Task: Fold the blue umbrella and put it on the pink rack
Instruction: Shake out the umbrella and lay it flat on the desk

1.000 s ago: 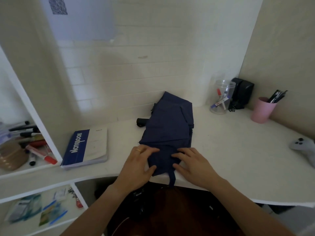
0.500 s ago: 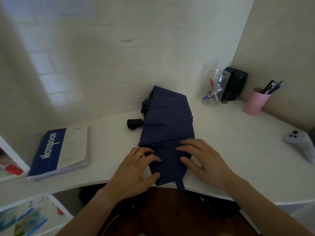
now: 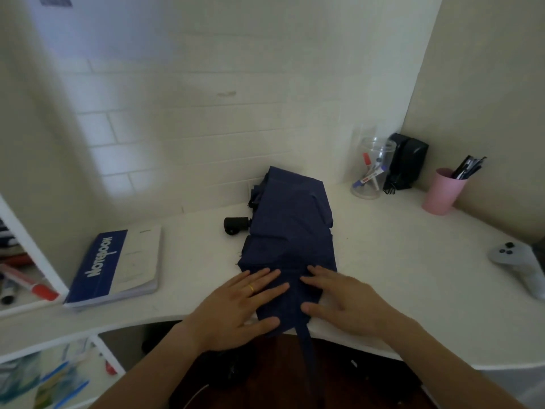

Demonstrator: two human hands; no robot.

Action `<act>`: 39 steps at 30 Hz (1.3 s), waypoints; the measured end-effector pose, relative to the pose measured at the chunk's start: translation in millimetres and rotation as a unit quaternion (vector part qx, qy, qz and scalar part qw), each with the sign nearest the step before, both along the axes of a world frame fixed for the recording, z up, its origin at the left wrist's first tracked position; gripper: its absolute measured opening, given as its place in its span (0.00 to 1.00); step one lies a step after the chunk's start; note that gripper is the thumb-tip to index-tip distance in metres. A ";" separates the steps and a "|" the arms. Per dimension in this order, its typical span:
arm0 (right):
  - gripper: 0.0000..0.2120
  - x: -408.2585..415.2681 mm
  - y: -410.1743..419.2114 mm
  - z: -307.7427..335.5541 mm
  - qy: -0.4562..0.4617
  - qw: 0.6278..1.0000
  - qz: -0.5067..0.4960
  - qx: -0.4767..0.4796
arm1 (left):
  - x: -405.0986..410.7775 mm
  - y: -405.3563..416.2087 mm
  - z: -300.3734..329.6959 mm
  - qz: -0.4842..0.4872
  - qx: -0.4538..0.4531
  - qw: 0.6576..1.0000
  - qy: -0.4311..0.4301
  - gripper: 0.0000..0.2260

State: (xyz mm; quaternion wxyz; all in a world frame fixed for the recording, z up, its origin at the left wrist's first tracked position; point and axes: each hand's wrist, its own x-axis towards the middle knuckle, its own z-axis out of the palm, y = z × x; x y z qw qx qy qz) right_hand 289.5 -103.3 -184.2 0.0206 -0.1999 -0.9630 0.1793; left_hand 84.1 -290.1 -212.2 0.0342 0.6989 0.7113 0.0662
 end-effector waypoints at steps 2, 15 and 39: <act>0.24 -12.9 13.4 25.8 0.167 0.981 -0.097 -0.036 | 2.1 1.0 -1.9 -0.009 0.016 1.000 0.001 0.28; 0.08 -71.9 55.0 79.8 0.332 0.863 -0.221 -0.311 | -11.4 51.2 60.1 0.294 0.318 0.789 -0.436 0.27; 0.20 -4.3 -11.3 28.3 0.306 0.772 -0.263 -0.491 | 44.4 -11.1 53.4 0.226 0.122 0.789 -0.558 0.16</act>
